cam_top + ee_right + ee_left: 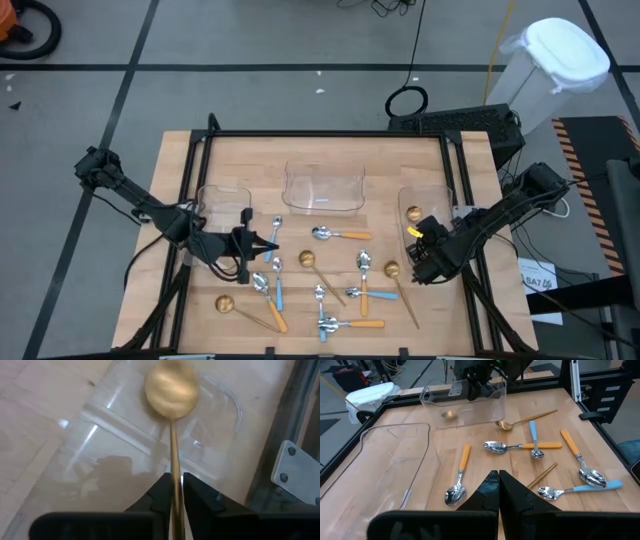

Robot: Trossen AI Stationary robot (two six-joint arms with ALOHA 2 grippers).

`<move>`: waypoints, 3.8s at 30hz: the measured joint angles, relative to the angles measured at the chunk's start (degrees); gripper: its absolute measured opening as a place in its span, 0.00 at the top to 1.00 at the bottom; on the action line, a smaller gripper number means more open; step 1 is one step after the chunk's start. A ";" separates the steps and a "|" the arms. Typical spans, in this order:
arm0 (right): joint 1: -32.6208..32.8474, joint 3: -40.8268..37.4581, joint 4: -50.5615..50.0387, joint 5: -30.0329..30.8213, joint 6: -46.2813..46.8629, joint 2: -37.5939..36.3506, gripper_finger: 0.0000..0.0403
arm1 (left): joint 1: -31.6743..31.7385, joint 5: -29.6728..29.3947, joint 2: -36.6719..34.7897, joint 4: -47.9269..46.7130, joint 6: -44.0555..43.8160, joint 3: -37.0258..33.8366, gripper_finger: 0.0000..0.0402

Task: Sort silverware by color (type)
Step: Put the gold spoon into the right transparent bin

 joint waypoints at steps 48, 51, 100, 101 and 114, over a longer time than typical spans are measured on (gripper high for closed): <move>-10.04 24.69 66.89 11.75 -72.19 25.21 0.77 | 1.63 0.02 7.98 5.43 1.19 0.04 1.00; -10.88 28.08 66.21 10.45 -72.28 29.59 0.76 | 0.94 0.09 7.98 4.27 -1.96 0.04 1.00; -15.39 31.80 67.80 5.02 -64.28 42.21 0.86 | -2.36 -0.48 11.41 1.88 -11.08 0.00 1.00; -15.53 31.80 67.80 5.04 -64.34 42.21 0.90 | -2.40 -0.48 11.41 1.88 -11.39 0.00 1.00; -16.22 33.87 69.78 4.74 -69.11 42.63 0.98 | -2.64 -0.48 11.39 1.87 -11.68 0.00 1.00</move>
